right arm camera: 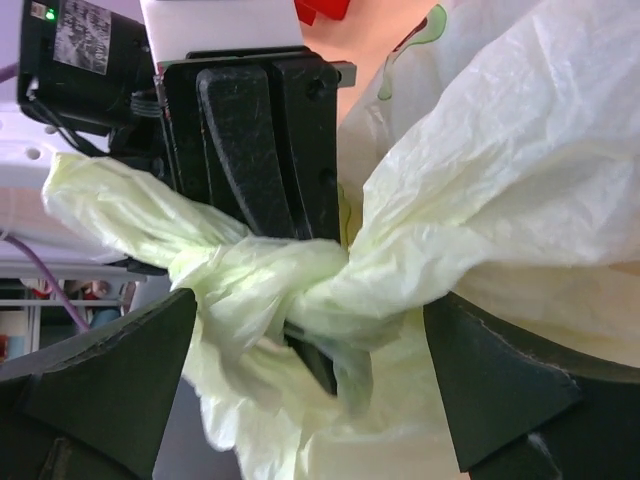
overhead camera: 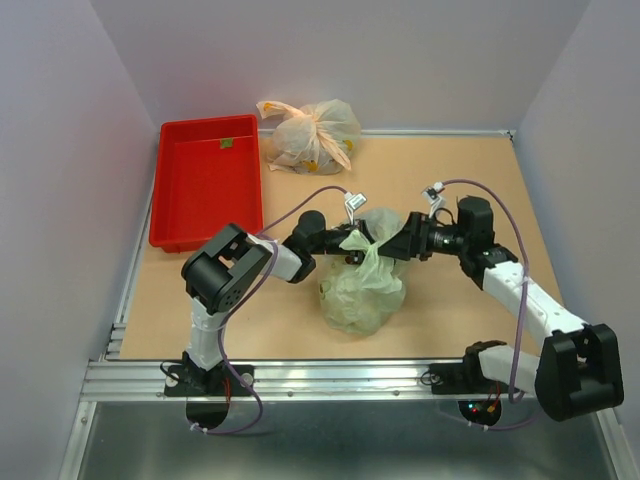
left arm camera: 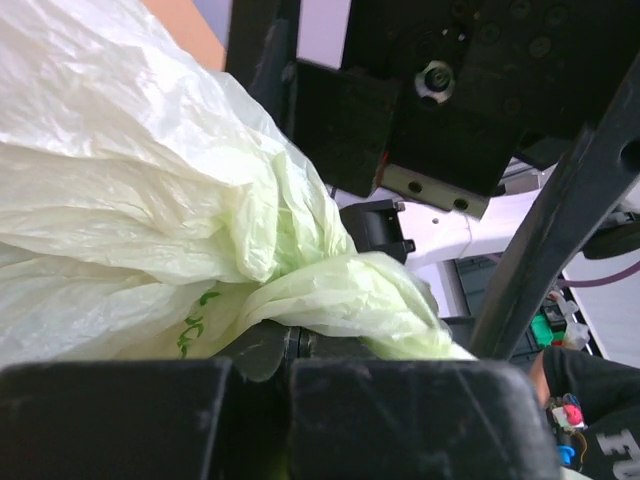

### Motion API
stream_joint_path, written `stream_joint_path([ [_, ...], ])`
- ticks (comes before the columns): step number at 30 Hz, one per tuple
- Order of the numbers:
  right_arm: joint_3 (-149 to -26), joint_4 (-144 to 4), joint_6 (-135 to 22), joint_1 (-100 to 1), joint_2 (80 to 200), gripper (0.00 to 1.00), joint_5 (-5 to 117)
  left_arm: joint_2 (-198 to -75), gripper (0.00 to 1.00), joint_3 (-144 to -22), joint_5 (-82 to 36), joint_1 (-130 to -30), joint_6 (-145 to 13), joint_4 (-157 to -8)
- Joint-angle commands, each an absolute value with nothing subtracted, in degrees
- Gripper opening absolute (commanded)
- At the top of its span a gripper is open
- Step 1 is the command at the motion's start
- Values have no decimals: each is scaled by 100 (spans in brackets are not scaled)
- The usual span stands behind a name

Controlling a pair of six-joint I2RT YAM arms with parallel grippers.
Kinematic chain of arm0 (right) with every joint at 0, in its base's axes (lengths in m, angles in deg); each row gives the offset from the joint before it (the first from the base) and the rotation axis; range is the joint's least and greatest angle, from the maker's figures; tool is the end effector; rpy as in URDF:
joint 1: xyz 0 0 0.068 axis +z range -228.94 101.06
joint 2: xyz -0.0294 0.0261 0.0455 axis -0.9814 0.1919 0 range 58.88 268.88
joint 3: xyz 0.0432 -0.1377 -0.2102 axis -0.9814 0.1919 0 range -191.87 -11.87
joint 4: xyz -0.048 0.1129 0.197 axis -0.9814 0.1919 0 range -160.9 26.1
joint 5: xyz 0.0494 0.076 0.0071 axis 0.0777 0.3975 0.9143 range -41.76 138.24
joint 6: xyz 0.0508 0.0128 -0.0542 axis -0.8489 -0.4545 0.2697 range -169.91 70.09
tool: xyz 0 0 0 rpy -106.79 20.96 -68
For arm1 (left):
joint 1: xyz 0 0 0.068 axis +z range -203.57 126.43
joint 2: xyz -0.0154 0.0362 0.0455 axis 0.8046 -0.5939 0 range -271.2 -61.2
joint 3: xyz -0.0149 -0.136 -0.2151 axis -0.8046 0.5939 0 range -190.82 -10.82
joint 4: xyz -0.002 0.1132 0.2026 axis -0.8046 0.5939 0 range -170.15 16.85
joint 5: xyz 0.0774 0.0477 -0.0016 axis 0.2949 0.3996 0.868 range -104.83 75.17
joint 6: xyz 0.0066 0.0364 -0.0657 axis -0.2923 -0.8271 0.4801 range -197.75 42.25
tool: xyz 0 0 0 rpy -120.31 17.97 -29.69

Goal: Place the fake fruits into the plastic bag and tie a complex knot

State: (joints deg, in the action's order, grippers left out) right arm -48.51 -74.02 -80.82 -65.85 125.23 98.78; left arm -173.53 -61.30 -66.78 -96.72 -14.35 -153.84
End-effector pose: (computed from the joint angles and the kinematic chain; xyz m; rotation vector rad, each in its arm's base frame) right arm 0.2215 0.1018 0.2336 -0.2713 2.1051 1.3634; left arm 0.2413 -0.2948 0.2039 0.6586 1.7303 -2.0294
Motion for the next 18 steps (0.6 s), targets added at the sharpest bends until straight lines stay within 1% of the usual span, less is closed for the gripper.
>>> stream_joint_path([
  [1,-5405,-6344,-7742,-7163,12129,100,10544,-16930,0,-6198,-6590,-9699,-1517,-16567],
  [3,-5484,-6020,-7759,-7409,12102,99,10852,-16939,0,-6189,-6599,-9690,-1534,-16567],
  [5,-5572,-5852,-7751,-7717,12075,95,11072,-16957,0,-6215,-6598,-9690,-1534,-16585],
  [6,-5599,-5677,-7716,-7822,12067,89,11116,-16957,0,-6224,-6607,-9690,-1517,-16602],
  [9,-5625,-5438,-7689,-7867,12102,75,11327,-16992,0,-6268,-6642,-9690,-1499,-16620],
  [10,-5608,-5403,-7715,-7989,12093,65,11345,-17001,0,-6285,-6651,-9681,-1490,-16637],
  [13,-5485,-5350,-7881,-7999,12075,49,11363,-17009,0,-6294,-6651,-9681,-1482,-16672],
  [15,-5354,-5332,-7935,-8008,12119,45,11380,-17009,0,-6294,-6634,-9681,-1481,-16690],
  [18,-5256,-5332,-8014,-7999,12189,44,11258,-17018,0,-6303,-6642,-9681,-1455,-16734],
])
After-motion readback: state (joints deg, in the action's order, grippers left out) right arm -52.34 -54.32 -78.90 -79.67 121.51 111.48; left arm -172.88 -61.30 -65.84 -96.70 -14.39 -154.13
